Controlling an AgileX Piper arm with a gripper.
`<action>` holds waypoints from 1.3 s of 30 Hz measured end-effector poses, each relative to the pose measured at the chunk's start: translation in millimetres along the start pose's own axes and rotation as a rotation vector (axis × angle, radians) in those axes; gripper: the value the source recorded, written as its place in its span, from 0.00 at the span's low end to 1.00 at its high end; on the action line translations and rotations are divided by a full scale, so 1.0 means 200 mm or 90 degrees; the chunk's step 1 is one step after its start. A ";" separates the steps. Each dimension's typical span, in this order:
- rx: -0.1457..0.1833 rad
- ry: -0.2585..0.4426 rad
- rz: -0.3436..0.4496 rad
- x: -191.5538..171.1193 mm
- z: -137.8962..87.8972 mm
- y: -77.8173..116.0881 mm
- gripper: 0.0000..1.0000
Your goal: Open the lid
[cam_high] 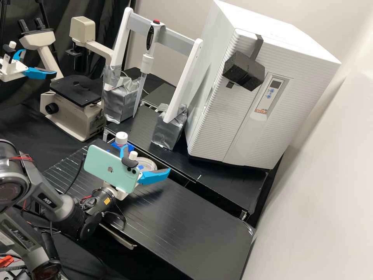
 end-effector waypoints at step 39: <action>0.017 -0.026 -0.042 0.02 0.05 -0.05 0.00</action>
